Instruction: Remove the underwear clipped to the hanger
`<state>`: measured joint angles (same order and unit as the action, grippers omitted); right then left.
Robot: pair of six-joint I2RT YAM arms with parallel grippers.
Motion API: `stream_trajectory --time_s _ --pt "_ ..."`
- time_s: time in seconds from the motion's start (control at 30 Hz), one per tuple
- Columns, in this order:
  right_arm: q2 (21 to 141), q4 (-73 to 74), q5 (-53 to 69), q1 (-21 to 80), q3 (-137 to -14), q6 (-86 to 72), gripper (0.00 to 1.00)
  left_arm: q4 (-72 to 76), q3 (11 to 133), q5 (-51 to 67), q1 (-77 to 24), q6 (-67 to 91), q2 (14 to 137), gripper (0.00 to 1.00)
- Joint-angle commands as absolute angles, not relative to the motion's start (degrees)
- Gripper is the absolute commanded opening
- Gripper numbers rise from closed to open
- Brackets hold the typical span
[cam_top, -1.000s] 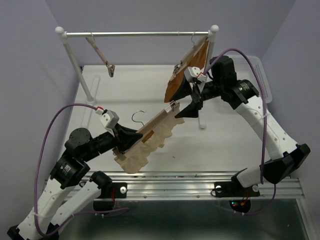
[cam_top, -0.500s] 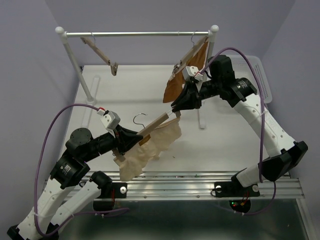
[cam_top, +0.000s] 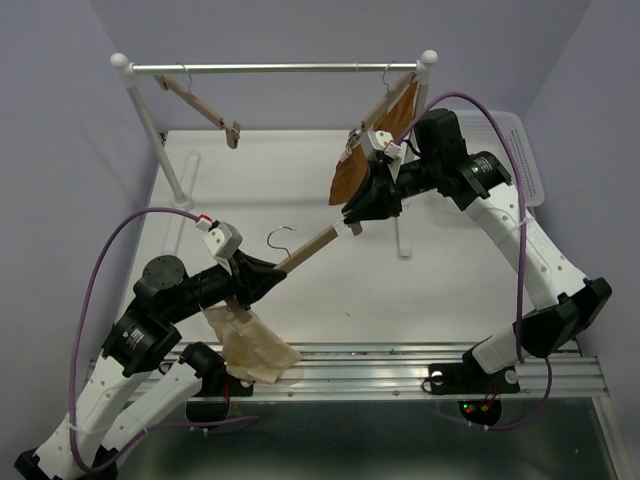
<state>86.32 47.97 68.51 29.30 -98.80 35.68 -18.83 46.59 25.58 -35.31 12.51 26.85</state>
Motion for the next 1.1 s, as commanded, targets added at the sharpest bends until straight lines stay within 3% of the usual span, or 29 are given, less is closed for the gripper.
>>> stream_trajectory --time_s 0.0,0.1,0.13,0.17,0.2,0.27,0.3,0.67,0.77,1.07 --pt "83.94 40.46 64.69 29.71 -97.3 30.16 0.01 -11.43 47.02 23.2 -35.24 13.36 27.6 0.0" --pt "83.5 35.52 62.06 29.71 -95.45 25.59 0.04 -11.08 47.28 22.94 -35.24 13.45 28.12 0.0" --pt "83.41 33.16 61.27 29.71 -95.01 24.36 0.26 -11.07 47.46 22.59 -35.24 13.36 28.47 0.0" --pt "83.41 33.14 61.26 29.71 -94.92 24.35 0.56 -11.07 47.46 22.24 -35.24 13.45 28.56 0.0" --pt "83.41 32.7 61.17 29.71 -94.83 24.35 0.63 -11.07 47.46 22.15 -35.24 13.45 28.65 0.0" --pt "83.15 30.07 60.91 29.71 -94.05 22.33 0.91 -11.07 47.37 21.62 -35.24 13.71 28.74 0.0" --pt "82.88 27.71 60.13 29.71 -93.69 20.15 0.99 -11.16 47.29 20.84 -35.16 14.06 28.48 0.0" --pt "80.16 9.32 44.31 29.71 -86.84 0.1 1.0 -13.18 46.14 14.51 -35.24 18.1 24.61 0.0" --pt "78.67 8.7 40.35 29.71 -85.87 -2.89 1.0 -14.67 46.93 6.8 -35.24 20.47 22.59 0.0" --pt "71.37 5.2 42.62 29.71 -77.62 -10.09 1.0 -7.66 43.69 -10.01 -35.24 30.58 19.08 0.0"
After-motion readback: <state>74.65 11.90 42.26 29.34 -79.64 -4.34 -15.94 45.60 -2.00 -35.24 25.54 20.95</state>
